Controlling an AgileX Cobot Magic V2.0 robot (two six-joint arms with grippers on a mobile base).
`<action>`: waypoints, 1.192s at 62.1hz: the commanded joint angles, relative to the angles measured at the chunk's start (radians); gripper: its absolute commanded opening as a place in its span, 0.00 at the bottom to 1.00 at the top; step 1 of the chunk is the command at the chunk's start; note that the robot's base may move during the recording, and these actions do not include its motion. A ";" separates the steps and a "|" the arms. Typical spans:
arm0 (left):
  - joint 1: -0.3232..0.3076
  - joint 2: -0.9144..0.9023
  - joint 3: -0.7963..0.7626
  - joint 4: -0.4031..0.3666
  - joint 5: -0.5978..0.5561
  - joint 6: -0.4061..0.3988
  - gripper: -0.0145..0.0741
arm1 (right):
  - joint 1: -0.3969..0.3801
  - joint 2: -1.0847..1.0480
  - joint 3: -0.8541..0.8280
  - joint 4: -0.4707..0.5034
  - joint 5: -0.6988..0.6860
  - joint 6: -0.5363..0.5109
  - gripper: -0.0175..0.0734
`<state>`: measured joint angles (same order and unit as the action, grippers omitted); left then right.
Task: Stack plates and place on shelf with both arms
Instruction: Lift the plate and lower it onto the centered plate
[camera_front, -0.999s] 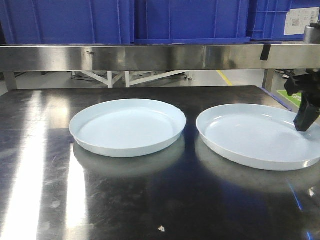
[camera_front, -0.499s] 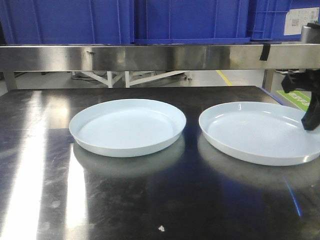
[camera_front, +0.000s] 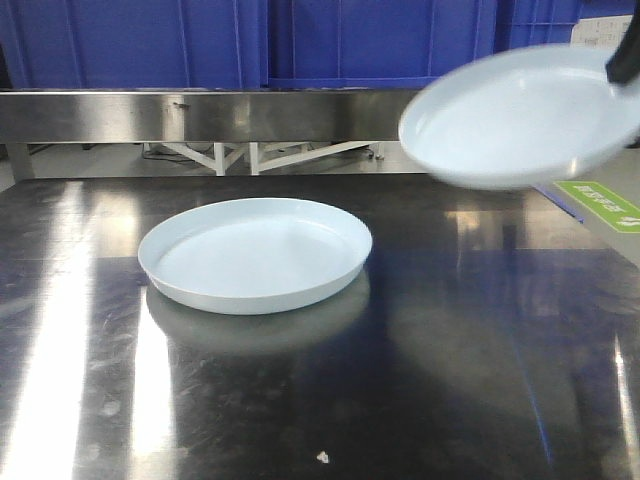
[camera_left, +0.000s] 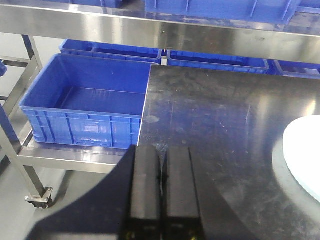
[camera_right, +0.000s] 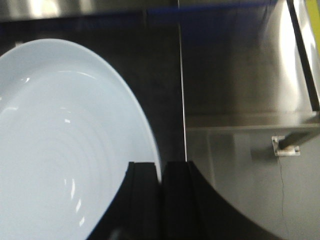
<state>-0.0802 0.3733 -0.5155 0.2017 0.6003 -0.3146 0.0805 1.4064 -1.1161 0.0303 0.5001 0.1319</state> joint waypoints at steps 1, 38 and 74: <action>-0.006 0.005 -0.028 0.009 -0.083 -0.001 0.26 | 0.028 -0.042 -0.060 -0.004 -0.051 -0.003 0.25; -0.006 0.005 -0.028 0.009 -0.085 -0.001 0.26 | 0.360 0.200 -0.246 -0.004 -0.096 -0.003 0.25; -0.006 0.005 -0.028 0.009 -0.086 -0.001 0.26 | 0.428 0.336 -0.325 -0.004 -0.081 -0.003 0.33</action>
<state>-0.0802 0.3733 -0.5155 0.2017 0.6003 -0.3146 0.5095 1.7944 -1.3971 0.0283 0.4863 0.1319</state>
